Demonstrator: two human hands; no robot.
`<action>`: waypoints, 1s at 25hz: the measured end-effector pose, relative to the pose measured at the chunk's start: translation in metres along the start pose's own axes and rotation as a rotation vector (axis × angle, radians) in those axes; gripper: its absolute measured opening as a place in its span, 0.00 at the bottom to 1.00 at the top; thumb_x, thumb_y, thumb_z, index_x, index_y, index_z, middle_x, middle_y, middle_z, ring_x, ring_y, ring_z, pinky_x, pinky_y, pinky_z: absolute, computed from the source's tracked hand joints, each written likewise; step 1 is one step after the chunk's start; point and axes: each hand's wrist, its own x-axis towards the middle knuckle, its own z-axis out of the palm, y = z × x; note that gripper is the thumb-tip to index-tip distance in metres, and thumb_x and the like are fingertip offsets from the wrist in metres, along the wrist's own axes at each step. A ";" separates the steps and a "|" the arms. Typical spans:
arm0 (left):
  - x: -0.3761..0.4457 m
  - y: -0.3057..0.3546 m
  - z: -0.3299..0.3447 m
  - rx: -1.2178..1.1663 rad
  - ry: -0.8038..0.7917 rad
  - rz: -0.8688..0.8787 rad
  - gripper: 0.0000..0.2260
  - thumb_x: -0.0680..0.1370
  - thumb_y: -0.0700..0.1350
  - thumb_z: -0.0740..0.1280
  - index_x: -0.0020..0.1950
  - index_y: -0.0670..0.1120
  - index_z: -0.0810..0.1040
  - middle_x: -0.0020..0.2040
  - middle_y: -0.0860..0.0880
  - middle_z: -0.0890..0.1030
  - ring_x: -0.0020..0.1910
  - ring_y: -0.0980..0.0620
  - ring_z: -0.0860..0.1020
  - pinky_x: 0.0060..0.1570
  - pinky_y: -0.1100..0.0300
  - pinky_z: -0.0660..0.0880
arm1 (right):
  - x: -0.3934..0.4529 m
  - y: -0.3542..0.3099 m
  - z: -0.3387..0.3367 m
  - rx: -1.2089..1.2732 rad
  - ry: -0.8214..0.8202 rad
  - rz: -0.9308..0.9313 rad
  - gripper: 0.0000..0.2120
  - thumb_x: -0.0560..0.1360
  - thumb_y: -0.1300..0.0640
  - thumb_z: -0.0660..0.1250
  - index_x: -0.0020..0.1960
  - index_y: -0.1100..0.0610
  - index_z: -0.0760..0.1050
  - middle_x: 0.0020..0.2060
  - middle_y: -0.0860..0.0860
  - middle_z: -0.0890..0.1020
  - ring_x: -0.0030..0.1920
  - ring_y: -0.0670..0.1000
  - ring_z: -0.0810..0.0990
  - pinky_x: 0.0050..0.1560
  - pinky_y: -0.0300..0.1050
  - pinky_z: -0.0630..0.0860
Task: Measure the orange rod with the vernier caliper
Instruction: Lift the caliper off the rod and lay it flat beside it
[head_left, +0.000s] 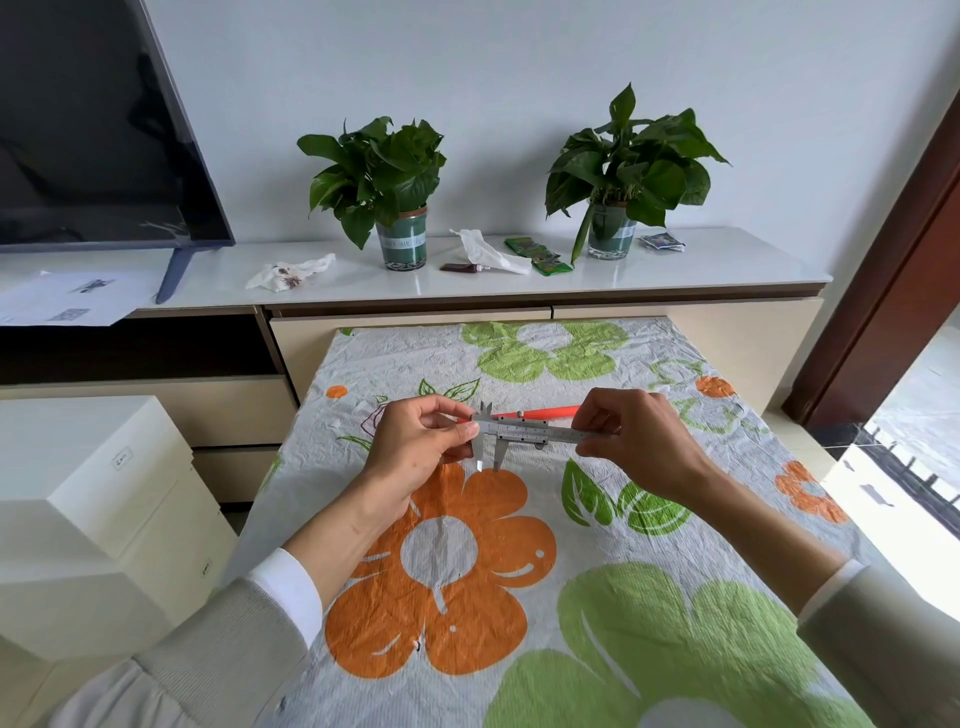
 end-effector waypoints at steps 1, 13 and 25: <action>0.000 0.000 0.000 0.011 0.000 0.006 0.07 0.73 0.35 0.77 0.48 0.44 0.86 0.38 0.43 0.87 0.33 0.49 0.86 0.32 0.62 0.79 | 0.000 0.000 0.001 0.002 0.000 0.002 0.10 0.67 0.62 0.81 0.46 0.54 0.85 0.35 0.43 0.85 0.38 0.36 0.83 0.37 0.27 0.74; -0.002 -0.003 0.004 0.668 0.043 0.163 0.05 0.71 0.43 0.79 0.44 0.47 0.86 0.36 0.52 0.85 0.37 0.57 0.84 0.38 0.64 0.76 | -0.005 0.006 0.016 -0.004 -0.016 0.015 0.08 0.68 0.61 0.81 0.45 0.53 0.86 0.40 0.45 0.84 0.41 0.41 0.81 0.39 0.27 0.71; -0.006 -0.003 0.006 0.825 0.006 0.165 0.05 0.71 0.45 0.79 0.43 0.48 0.85 0.36 0.55 0.82 0.37 0.58 0.81 0.34 0.69 0.71 | -0.008 0.008 0.023 0.066 -0.005 0.046 0.07 0.68 0.61 0.81 0.45 0.55 0.88 0.43 0.47 0.85 0.42 0.43 0.83 0.40 0.27 0.74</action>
